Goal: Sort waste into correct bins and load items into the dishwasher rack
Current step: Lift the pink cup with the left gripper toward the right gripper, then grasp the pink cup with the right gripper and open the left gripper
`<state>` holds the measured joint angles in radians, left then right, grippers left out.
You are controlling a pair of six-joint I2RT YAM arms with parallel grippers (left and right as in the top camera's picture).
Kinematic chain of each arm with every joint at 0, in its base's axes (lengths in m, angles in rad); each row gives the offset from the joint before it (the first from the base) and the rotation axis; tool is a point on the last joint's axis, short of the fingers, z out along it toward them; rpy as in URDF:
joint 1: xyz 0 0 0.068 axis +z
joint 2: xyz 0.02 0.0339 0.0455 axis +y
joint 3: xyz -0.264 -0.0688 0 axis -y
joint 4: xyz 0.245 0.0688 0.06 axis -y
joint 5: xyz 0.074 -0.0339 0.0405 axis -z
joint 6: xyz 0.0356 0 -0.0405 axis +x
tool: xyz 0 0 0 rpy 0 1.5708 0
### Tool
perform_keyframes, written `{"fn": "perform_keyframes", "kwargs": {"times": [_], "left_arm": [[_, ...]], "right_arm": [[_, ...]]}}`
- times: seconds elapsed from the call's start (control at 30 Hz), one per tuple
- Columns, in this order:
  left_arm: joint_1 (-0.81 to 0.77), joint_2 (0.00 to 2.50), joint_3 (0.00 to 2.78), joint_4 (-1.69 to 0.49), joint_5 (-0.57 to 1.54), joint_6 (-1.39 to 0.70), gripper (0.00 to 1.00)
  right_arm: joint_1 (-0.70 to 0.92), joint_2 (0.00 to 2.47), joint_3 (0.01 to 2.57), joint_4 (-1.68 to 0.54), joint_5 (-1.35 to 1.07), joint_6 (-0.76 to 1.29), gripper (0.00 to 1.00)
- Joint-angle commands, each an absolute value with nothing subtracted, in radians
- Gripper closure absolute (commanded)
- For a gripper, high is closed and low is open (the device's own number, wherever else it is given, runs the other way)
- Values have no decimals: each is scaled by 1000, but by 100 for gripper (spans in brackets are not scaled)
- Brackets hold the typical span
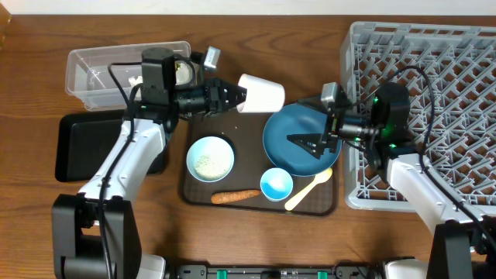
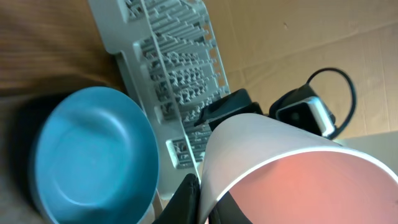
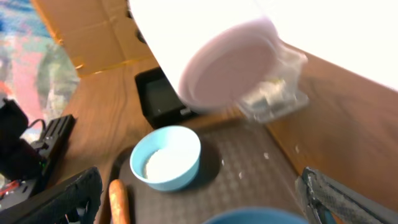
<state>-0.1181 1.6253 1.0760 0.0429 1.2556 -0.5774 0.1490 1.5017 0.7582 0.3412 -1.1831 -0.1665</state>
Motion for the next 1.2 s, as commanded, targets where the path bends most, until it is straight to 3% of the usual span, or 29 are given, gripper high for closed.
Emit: {"fn": "perform_keyframes", "kwargs": {"times": [0.0, 0.17, 0.63, 1.17], "left_arm": [[-142, 1637, 1085, 47, 1299, -582, 91], [-175, 1637, 1085, 47, 1312, -589, 91], [-200, 1637, 1085, 47, 1350, -589, 91], [-200, 1637, 1085, 47, 1331, -589, 90]], "right_arm": [[194, 1506, 772, 403, -1206, -181, 1], [230, 1506, 772, 465, -1063, -181, 1], [231, 1506, 772, 619, -1059, -168, 9], [231, 1506, 772, 691, -1234, -155, 17]]}}
